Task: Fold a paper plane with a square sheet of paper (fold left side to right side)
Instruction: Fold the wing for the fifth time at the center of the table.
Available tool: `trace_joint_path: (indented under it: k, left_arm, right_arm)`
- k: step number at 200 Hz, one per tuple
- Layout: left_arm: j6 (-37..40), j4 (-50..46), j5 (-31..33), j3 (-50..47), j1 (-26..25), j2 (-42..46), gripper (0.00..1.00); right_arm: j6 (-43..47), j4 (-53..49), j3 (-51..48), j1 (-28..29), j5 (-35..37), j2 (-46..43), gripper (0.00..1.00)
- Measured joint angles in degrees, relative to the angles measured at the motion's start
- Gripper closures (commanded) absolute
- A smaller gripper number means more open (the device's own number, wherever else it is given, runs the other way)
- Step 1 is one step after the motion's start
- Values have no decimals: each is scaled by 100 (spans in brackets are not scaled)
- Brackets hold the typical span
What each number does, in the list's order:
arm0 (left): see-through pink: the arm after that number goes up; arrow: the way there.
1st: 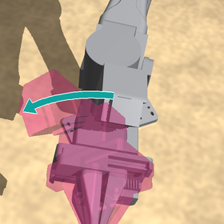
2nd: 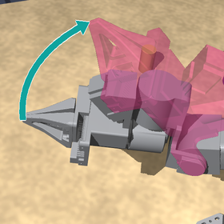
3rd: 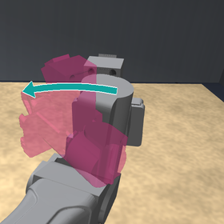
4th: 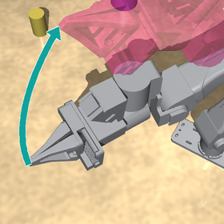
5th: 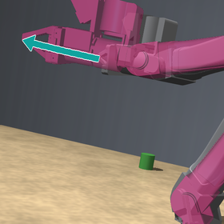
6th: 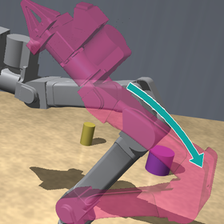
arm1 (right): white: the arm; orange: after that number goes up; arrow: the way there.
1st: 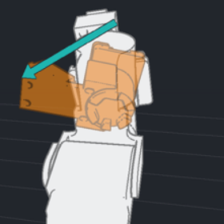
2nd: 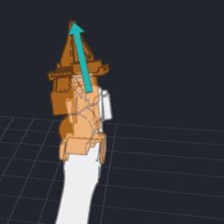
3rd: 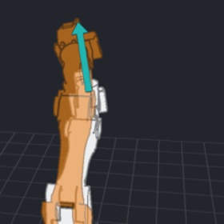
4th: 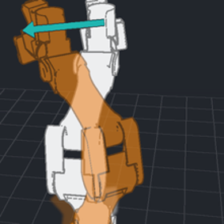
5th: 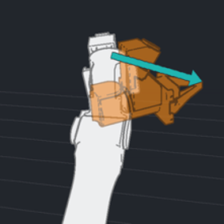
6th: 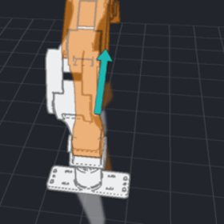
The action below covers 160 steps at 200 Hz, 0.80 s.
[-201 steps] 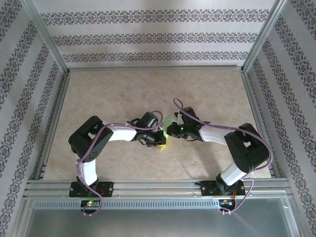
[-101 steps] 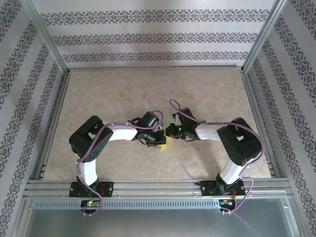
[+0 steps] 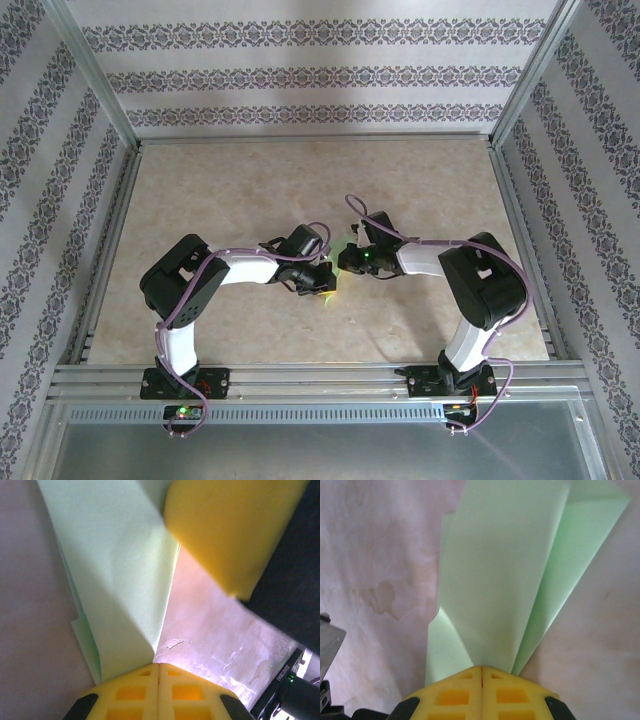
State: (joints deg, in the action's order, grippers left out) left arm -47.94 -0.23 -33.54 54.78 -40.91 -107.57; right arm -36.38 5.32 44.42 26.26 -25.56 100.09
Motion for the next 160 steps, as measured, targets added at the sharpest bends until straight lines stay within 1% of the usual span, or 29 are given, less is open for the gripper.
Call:
trace_joint_path:
  k: [79, 129, 160]
  left_arm:
    - [0, 35, 103, 26, 2, -13, 100]
    - [0, 39, 103, 26, 2, -15, 100]
    - [0, 42, 103, 26, 2, -17, 100]
  right_arm:
    - [256, -345, 481, -369, -328, 354, 100]
    - [385, -387, 828, -697, -168, 581, 100]
    - [413, -417, 1047, -804, -83, 730, 100]
